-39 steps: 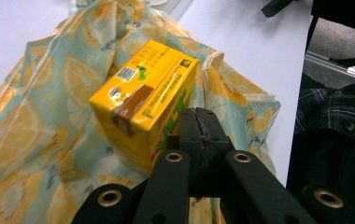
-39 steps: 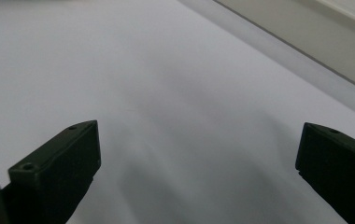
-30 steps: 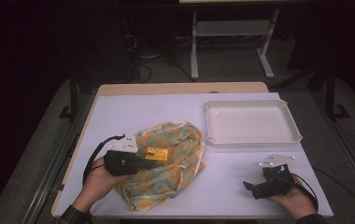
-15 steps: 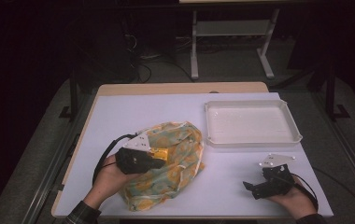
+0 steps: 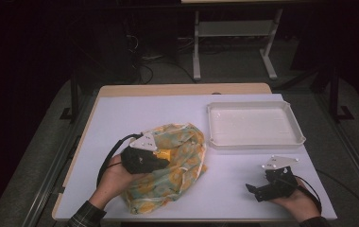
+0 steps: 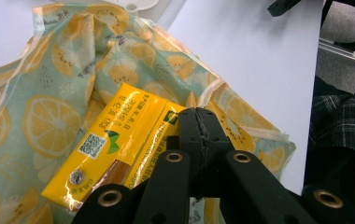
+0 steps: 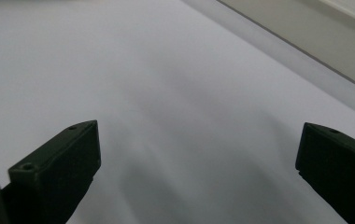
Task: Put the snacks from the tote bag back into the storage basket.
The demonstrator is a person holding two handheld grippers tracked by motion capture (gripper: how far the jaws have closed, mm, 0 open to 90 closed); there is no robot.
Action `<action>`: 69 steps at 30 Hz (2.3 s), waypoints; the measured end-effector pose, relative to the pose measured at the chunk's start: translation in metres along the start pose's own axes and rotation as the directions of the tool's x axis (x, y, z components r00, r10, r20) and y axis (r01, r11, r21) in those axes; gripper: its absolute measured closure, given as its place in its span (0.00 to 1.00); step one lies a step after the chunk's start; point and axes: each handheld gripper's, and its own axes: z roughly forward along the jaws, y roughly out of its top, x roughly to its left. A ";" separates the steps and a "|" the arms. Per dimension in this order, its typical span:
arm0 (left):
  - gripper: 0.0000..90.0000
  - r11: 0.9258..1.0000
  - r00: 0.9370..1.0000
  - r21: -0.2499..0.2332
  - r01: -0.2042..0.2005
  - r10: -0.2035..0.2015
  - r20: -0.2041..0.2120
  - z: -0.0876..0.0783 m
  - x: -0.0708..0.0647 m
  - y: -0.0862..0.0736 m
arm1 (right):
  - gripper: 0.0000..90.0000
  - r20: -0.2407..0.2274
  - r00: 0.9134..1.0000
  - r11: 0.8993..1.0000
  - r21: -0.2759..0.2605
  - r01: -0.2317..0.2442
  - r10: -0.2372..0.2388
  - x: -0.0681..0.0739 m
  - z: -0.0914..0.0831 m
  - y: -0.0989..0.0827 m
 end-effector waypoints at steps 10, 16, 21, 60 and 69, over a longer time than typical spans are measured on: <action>1.00 1.000 1.000 0.016 0.009 -0.009 -0.014 0.006 0.003 0.009 | 0.00 -0.001 1.000 1.000 -0.002 0.001 -0.001 0.000 0.000 0.000; 1.00 1.000 1.000 0.025 0.011 -0.010 -0.023 0.009 0.005 0.014 | 0.00 -0.001 1.000 1.000 0.000 0.003 -0.003 0.000 0.000 0.000; 1.00 0.999 0.999 0.039 0.006 -0.005 -0.032 0.011 0.008 0.018 | 0.00 0.000 1.000 1.000 -0.002 0.004 -0.004 0.000 0.000 0.000; 0.62 1.000 1.000 0.010 -0.025 0.025 0.001 -0.028 0.026 0.029 | 0.00 -0.007 1.000 1.000 -0.002 0.006 -0.007 0.000 0.000 0.001; 0.39 0.991 0.995 0.096 -0.092 0.087 0.051 -0.020 0.035 0.027 | 0.00 -0.010 1.000 1.000 0.002 0.009 -0.009 -0.001 0.000 0.001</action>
